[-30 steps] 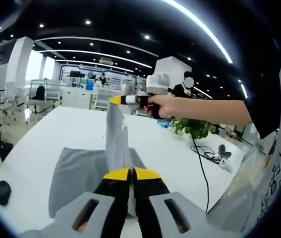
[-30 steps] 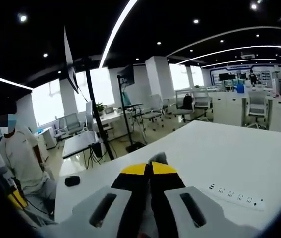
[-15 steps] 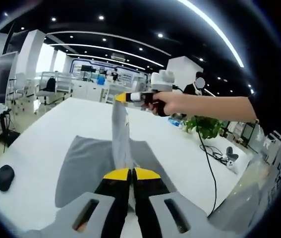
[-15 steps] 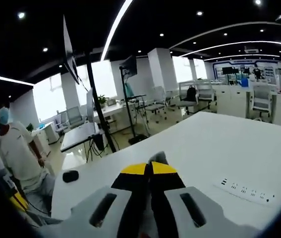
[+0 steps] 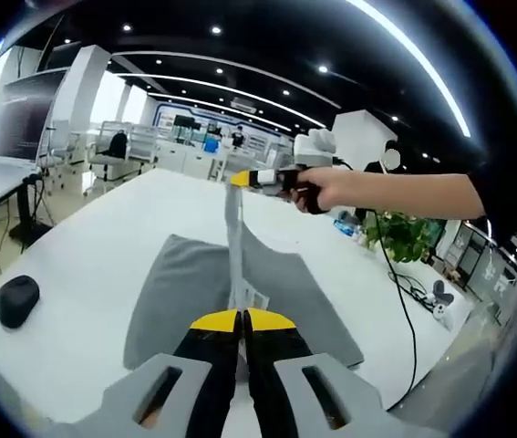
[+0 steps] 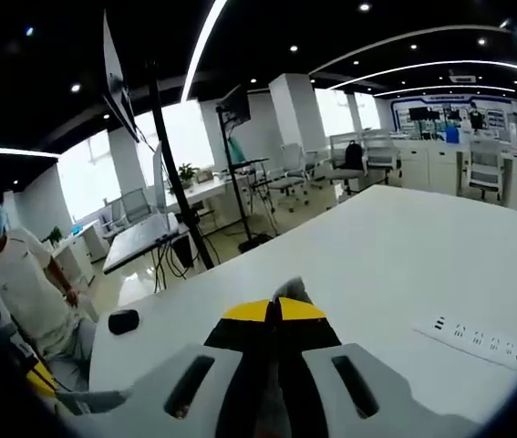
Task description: Fold the towel on the table until its edges align and the towel forms a compact rectangular stack.
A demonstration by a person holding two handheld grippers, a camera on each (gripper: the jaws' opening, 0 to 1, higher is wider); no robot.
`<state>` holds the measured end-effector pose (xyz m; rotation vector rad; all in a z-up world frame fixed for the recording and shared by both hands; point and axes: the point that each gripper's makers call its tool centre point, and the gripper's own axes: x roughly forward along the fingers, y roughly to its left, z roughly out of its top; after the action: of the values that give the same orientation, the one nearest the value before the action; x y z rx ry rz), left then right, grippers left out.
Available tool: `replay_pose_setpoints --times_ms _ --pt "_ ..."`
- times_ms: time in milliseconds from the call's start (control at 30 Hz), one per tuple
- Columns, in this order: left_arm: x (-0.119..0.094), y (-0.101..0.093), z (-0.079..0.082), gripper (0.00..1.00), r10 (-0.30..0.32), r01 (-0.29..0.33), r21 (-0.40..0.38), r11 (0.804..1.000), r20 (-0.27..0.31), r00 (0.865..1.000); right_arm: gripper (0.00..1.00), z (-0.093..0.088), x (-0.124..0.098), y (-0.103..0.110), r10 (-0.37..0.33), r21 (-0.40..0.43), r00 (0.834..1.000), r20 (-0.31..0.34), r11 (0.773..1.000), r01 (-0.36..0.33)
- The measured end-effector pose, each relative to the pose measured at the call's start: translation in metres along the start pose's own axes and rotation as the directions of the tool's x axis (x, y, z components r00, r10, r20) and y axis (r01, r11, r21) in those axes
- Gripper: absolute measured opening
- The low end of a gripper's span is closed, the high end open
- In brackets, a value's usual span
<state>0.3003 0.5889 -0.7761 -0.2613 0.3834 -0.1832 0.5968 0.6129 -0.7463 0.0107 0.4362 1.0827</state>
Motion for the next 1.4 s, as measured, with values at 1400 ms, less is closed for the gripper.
replay_pose_setpoints --times_ms 1400 --pt "0.025 0.107 -0.080 0.02 0.223 -0.225 -0.196 0.954 -0.031 0.974 0.00 -0.102 0.118 0.003 -0.065 -0.003 0.991 -0.114 0.998 0.065"
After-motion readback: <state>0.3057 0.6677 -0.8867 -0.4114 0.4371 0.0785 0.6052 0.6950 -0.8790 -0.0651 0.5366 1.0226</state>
